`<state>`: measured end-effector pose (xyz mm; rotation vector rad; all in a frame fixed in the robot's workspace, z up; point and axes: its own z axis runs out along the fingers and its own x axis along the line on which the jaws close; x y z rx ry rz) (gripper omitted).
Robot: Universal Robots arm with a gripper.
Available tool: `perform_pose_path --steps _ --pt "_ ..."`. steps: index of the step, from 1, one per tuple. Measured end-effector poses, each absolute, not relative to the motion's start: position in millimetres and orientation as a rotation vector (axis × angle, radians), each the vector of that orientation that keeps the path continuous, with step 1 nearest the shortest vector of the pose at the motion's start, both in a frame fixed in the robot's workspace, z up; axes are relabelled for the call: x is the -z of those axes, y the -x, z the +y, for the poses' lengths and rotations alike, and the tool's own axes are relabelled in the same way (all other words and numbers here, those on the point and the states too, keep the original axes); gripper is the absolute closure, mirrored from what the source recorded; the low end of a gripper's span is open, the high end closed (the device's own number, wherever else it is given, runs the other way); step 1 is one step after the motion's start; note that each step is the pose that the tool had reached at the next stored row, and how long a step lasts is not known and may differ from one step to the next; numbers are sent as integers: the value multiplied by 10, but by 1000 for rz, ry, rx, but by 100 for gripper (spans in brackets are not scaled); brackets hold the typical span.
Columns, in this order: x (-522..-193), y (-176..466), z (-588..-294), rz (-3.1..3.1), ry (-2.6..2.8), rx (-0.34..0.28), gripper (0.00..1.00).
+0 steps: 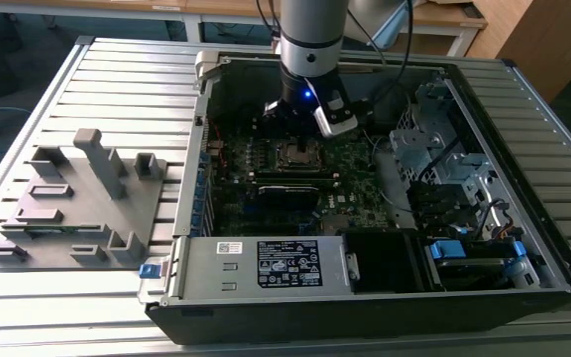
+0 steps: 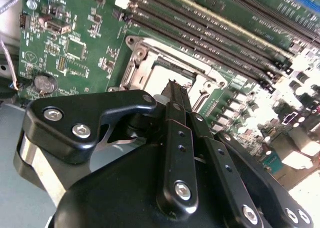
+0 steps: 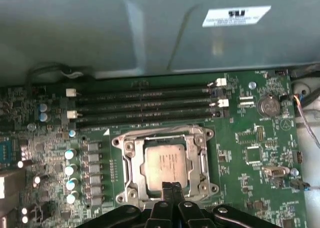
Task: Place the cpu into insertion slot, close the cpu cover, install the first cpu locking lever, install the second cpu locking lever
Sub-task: 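Install the second cpu locking lever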
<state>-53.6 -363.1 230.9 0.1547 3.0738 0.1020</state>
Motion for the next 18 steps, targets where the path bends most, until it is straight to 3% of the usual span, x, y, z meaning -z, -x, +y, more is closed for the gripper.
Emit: perform_pose_path --steps 18 --pt "-2304 537 -3826 3074 -155 -102 90"
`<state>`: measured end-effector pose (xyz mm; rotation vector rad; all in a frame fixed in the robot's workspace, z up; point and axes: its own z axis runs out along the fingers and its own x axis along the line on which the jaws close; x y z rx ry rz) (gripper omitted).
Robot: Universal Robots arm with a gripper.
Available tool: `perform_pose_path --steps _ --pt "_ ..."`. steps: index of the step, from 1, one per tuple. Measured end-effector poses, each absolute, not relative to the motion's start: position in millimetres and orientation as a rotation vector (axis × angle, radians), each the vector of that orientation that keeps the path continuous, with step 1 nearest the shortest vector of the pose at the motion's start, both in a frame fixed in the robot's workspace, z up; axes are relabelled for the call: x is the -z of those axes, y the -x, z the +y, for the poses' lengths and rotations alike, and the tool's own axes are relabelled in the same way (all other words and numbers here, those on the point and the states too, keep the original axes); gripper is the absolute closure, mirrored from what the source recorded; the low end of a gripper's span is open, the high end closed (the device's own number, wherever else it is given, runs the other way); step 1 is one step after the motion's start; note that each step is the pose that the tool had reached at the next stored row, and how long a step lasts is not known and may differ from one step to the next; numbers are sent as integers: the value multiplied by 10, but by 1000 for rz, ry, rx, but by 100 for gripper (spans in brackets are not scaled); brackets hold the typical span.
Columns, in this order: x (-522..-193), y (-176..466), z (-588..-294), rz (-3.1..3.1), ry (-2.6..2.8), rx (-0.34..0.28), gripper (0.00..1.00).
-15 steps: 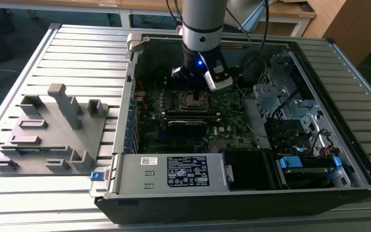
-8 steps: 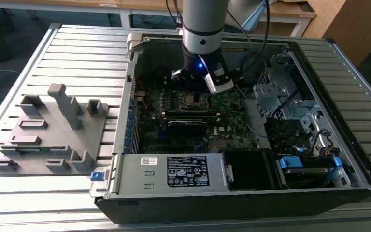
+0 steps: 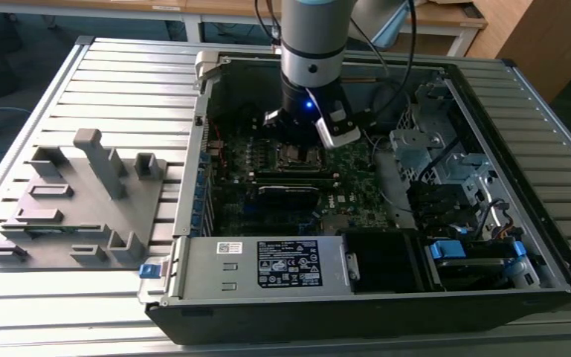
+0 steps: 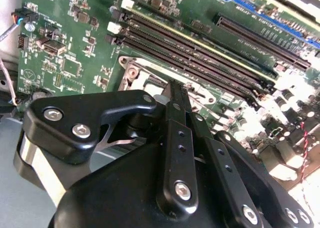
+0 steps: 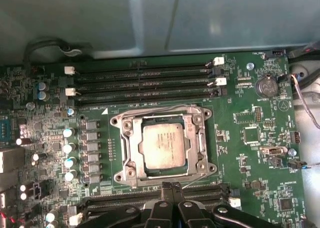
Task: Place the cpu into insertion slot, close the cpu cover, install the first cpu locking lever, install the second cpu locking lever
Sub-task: 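Install the second cpu locking lever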
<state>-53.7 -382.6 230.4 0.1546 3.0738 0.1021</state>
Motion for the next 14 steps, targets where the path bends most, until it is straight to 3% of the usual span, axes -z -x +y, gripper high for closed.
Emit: perform_pose_path --steps 14 --pt "-2296 659 -3884 3069 -154 -102 90"
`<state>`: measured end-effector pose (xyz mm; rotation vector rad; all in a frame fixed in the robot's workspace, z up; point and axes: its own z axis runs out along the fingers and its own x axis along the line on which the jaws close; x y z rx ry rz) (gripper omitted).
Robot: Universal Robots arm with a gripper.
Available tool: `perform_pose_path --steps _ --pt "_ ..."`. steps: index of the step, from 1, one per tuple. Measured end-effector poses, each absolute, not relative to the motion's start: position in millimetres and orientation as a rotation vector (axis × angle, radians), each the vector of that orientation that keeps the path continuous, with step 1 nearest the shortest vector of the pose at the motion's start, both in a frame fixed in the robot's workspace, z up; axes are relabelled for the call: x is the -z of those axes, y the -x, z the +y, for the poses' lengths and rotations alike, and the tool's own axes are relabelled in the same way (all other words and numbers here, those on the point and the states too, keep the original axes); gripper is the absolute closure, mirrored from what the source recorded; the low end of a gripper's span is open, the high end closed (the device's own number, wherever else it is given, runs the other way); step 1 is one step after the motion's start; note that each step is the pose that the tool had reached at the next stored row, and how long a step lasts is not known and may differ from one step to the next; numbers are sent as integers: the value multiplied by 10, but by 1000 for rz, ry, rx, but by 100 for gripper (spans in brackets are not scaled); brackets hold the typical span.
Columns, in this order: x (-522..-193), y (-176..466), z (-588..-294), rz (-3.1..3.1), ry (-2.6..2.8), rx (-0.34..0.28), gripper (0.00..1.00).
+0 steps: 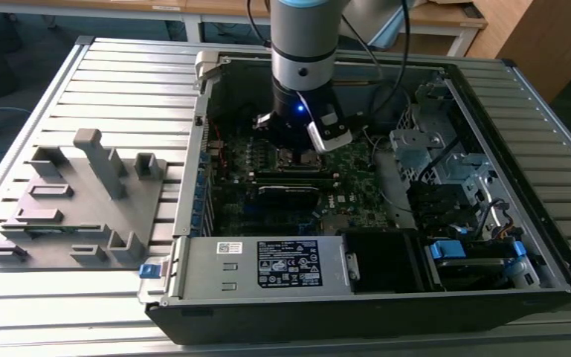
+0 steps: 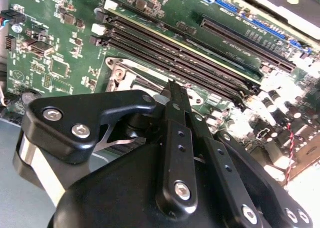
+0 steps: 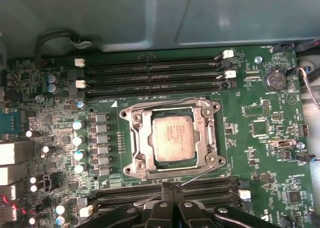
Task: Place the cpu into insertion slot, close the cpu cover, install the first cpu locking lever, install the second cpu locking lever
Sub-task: 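Install the second cpu locking lever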
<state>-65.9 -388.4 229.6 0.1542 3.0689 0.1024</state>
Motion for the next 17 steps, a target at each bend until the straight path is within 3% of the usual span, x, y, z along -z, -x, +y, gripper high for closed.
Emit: perform_pose_path --steps 17 --pt "-2277 668 -3887 3114 -159 -100 90"
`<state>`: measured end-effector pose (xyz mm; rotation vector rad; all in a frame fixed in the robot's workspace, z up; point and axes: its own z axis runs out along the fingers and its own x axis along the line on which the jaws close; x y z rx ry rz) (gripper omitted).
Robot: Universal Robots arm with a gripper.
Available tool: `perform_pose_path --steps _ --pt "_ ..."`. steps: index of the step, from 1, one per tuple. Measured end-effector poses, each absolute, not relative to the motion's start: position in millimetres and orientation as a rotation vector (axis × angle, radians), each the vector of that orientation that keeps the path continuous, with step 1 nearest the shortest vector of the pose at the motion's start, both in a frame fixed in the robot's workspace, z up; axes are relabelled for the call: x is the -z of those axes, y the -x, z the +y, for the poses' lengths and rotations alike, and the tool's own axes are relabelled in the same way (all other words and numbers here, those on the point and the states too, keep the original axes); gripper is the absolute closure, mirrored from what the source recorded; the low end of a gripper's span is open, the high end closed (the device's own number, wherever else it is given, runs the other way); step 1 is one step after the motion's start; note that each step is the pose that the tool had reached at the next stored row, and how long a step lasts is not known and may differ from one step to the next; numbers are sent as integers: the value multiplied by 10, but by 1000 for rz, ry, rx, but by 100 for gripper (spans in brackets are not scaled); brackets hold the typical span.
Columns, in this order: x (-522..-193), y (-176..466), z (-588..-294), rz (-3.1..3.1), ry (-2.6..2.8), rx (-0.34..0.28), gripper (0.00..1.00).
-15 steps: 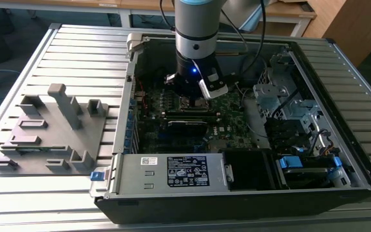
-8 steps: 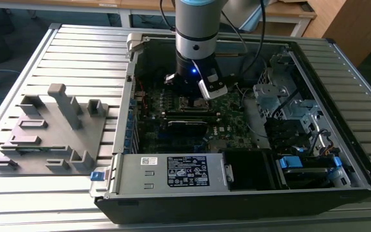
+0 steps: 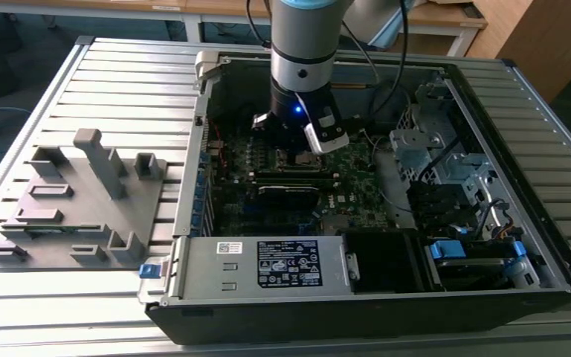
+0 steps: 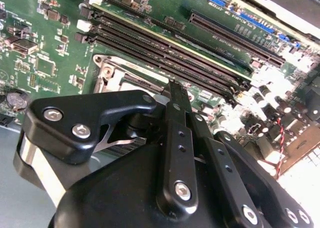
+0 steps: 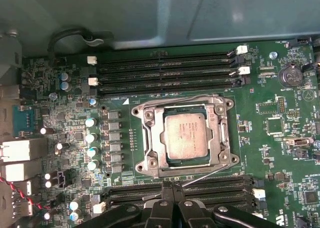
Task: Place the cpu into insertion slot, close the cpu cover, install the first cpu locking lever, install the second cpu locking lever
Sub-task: 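Install the second cpu locking lever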
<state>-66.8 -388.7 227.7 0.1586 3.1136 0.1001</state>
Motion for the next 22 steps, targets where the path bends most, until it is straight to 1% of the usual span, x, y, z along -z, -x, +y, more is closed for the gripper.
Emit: perform_pose_path --steps 12,22 --pt "-2240 734 -3917 3111 -154 -100 90" --pt "-2104 794 -3917 3110 -153 -100 90"
